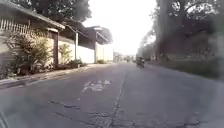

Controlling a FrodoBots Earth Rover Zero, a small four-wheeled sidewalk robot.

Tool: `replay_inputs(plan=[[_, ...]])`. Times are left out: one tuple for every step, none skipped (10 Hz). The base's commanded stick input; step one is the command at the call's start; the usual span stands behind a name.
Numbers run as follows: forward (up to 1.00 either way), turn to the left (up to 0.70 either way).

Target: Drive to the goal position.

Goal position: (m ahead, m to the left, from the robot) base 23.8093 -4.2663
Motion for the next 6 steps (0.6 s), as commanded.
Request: replay_inputs(plan=[[0.86, 0.00], [0.86, 0.00], [0.86, 0.00], [0.87, 0.00], [0.87, 0.00], [0.87, 0.00]])
